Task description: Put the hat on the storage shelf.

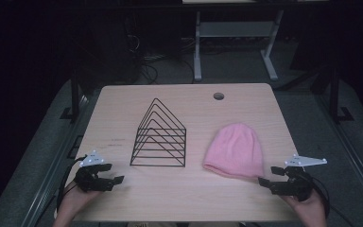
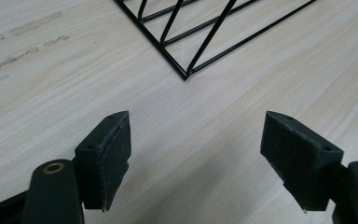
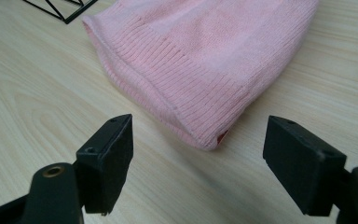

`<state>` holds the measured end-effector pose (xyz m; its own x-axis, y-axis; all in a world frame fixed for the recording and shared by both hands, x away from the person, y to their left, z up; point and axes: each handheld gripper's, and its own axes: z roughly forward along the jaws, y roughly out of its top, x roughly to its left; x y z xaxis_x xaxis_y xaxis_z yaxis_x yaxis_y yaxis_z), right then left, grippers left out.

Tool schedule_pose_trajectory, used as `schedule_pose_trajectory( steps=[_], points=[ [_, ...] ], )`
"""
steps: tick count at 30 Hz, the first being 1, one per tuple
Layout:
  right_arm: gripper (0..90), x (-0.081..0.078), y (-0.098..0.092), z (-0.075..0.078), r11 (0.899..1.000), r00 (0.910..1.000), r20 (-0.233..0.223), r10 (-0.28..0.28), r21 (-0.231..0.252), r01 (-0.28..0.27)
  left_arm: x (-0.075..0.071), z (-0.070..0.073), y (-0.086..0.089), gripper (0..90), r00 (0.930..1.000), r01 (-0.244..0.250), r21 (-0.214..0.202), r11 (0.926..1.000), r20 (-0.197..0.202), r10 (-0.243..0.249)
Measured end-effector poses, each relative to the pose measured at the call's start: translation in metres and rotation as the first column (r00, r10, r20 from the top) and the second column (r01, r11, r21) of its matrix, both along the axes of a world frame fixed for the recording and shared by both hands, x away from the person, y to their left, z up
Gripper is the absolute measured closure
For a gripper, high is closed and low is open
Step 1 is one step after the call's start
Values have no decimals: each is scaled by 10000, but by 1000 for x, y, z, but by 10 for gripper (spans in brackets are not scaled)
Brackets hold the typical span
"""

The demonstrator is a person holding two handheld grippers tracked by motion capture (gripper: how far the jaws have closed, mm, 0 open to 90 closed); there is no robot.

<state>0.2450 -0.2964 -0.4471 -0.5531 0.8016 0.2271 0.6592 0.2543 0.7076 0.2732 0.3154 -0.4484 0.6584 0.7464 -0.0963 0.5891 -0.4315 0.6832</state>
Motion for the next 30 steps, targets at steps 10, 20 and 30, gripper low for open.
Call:
schedule_pose_trajectory(
  steps=[10,20,30],
  points=[
    [234,1,1,0,10000,10000,-42,13,-36,-13,0,-1,0,246,10000,62,47,10000,1,-62],
    [201,15,10,22,9989,9991,45,430,-183,-429,-1,-2,0,241,10000,-59,93,9999,-47,59],
    [183,45,27,44,9946,9953,-169,951,-404,-957,0,-2,2,241,10000,-92,59,9999,-12,92]
  ],
)
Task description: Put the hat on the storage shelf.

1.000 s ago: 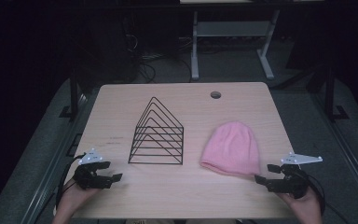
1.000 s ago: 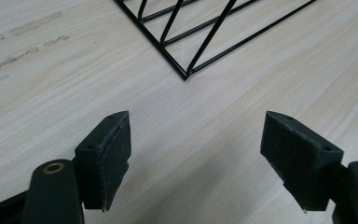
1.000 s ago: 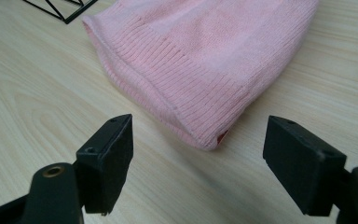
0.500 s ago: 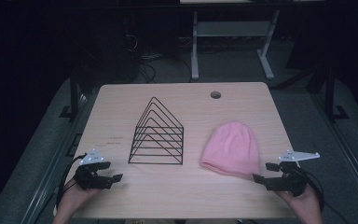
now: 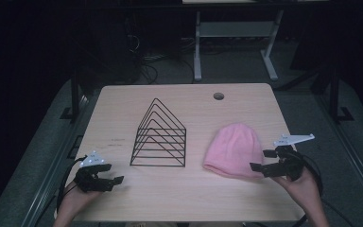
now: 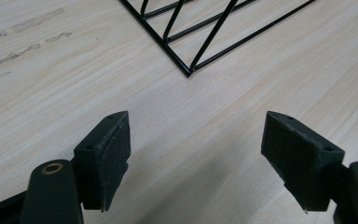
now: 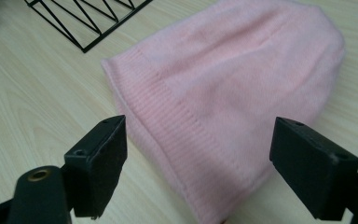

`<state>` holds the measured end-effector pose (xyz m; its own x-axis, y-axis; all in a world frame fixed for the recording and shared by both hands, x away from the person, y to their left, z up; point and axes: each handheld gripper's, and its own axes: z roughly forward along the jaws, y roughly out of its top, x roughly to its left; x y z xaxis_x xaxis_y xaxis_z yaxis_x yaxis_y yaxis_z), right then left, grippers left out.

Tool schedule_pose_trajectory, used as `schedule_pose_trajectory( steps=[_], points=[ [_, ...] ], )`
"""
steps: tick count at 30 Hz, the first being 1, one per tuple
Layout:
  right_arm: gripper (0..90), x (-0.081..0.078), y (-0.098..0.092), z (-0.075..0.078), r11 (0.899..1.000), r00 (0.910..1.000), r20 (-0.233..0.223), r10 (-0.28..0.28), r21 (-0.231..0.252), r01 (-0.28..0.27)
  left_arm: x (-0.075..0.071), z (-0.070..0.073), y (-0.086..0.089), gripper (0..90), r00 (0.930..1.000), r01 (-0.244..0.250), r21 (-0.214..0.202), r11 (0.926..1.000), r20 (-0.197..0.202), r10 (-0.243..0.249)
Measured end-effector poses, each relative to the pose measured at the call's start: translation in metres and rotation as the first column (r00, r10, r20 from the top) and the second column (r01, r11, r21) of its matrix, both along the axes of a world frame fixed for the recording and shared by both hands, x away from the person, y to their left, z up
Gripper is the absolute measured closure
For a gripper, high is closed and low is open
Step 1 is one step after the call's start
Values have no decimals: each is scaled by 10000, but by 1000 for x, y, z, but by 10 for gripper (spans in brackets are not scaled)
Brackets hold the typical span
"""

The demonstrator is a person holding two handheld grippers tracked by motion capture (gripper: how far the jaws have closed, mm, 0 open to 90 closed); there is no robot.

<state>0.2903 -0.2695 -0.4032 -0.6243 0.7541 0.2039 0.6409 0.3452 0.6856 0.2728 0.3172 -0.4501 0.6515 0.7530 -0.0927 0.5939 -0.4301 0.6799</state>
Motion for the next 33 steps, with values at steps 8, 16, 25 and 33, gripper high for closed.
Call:
schedule_pose_trajectory(
  steps=[8,16,25,33],
  points=[
    [189,27,6,10,9998,9991,-371,208,-22,-209,-1,-1,0,241,10000,-78,-137,9999,-22,77],
    [191,60,1,7,9999,9960,-891,58,-130,-70,1,-2,-1,241,9999,-82,-92,9999,-107,81],
    [196,87,0,10,9998,9931,-1174,44,-205,-68,1,-1,-1,241,10000,-6,-78,10000,-58,5],
    [203,112,9,9,9977,9886,-1500,125,-636,-223,1,-1,-2,241,10000,-46,-65,10000,-48,45]
  ],
)
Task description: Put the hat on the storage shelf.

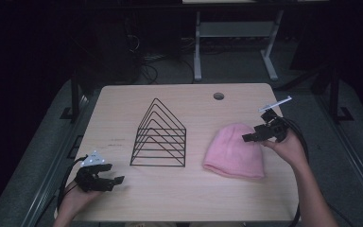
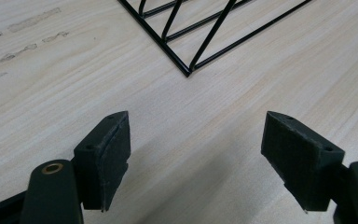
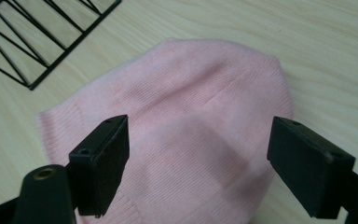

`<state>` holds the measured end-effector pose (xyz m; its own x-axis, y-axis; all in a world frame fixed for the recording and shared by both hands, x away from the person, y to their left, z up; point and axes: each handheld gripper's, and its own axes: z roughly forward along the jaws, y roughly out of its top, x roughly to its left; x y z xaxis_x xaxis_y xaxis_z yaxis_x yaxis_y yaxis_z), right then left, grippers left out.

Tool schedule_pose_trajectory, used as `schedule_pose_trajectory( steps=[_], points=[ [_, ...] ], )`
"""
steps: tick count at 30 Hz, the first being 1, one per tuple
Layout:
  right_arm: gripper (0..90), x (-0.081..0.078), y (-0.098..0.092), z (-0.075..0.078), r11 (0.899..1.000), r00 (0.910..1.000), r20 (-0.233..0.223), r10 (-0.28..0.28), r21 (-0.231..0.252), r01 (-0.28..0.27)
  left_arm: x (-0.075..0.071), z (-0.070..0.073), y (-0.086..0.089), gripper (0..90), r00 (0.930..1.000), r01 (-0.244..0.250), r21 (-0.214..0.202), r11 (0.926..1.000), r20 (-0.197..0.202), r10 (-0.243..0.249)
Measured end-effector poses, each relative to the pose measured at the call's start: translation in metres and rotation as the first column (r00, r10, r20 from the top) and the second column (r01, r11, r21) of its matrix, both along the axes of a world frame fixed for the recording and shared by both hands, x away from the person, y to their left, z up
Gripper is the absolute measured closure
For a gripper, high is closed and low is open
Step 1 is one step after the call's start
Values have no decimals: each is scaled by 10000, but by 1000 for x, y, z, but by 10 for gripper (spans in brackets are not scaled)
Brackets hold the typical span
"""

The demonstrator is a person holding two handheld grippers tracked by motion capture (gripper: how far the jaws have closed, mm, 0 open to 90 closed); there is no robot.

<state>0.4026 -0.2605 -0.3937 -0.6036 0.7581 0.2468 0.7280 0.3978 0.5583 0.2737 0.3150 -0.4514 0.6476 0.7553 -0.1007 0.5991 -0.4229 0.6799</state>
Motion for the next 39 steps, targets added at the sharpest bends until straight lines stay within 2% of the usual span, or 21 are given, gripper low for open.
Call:
schedule_pose_trajectory(
  steps=[4,8,12,14,21,23,29,30,32,34,39],
  points=[
    [210,12,4,-1,9997,9999,-132,-52,-228,49,0,0,1,242,10000,43,66,10000,-15,-43],
    [215,22,3,-7,9997,9990,-393,-217,-127,212,1,0,2,241,10000,66,55,10000,74,-67],
    [222,28,2,-13,9986,9979,-489,-428,-338,412,1,0,3,241,10000,83,75,9999,39,-83],
    [228,32,1,-16,9969,9970,-548,-544,-603,511,2,0,3,241,10000,95,101,9999,28,-95],
    [267,41,-3,-23,9953,9930,-811,-863,-507,823,2,-1,2,241,9999,101,56,9999,-2,-101],
    [295,45,-2,-26,9930,9904,-949,-1004,-720,938,2,-1,1,241,10000,68,23,10000,-40,-68],
    [331,51,-1,-30,9906,9874,-1028,-1199,-785,1121,2,-1,2,241,10000,68,19,10000,-29,-68],
    [407,52,1,-31,9903,9875,-1018,-1206,-814,1126,2,-1,2,241,10000,45,-8,10000,-7,-45],
    [415,52,2,-32,9906,9888,-982,-1122,-892,1036,2,-1,2,241,10000,51,27,10000,-12,-51],
    [422,53,3,-35,9881,9859,-1133,-1234,-1064,1115,2,-1,3,241,10000,53,26,10000,-46,-53],
    [463,56,4,-44,9876,9804,-1433,-1349,-995,1214,3,-1,3,241,10000,81,73,9999,-20,-81]
  ],
)
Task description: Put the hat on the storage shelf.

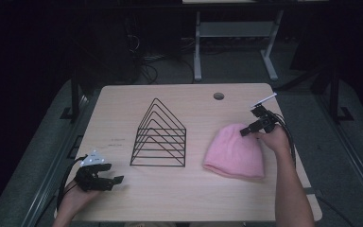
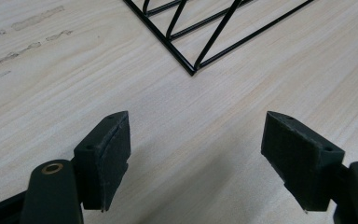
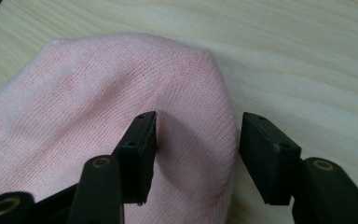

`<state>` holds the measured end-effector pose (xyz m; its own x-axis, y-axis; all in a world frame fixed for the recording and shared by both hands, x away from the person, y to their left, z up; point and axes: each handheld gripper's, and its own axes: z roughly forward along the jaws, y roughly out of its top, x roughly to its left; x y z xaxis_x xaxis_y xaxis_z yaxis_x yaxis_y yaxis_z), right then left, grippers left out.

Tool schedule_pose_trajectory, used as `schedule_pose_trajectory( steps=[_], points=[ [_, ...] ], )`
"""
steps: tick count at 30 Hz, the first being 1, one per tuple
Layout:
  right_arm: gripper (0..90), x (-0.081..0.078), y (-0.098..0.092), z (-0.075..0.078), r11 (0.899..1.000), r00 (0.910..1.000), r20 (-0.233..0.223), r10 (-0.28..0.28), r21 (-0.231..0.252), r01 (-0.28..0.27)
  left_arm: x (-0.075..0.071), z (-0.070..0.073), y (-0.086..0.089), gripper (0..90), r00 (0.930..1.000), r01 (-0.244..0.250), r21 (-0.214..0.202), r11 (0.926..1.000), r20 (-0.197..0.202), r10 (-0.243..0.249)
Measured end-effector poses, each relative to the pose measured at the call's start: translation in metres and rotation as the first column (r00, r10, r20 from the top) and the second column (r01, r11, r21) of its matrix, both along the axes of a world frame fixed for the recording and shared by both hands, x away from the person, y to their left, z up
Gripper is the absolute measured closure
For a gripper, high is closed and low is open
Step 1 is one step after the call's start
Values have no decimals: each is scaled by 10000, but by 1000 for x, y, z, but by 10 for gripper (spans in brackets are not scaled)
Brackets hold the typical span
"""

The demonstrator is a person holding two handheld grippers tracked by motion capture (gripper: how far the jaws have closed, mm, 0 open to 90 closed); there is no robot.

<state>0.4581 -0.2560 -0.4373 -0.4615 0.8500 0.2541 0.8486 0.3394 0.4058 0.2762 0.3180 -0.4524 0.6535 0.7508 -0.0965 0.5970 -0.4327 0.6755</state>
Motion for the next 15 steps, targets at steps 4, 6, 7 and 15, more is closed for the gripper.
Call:
schedule_pose_trajectory(
  steps=[4,6,7,15],
  points=[
    [487,1,0,-7,9998,9998,-200,-69,162,72,0,-1,-1,241,10000,-40,-46,10000,-26,40],
    [497,1,1,-10,9996,9995,-312,-94,250,102,0,-1,-1,241,10000,-43,-53,10000,-25,42],
    [504,1,1,-10,9997,9993,-362,-79,235,88,0,0,0,241,10000,-11,-10,10000,16,11],
    [645,-2,1,-11,9983,9986,-532,-14,573,45,0,-1,-2,241,10000,-36,-29,10000,-45,36]
  ],
)
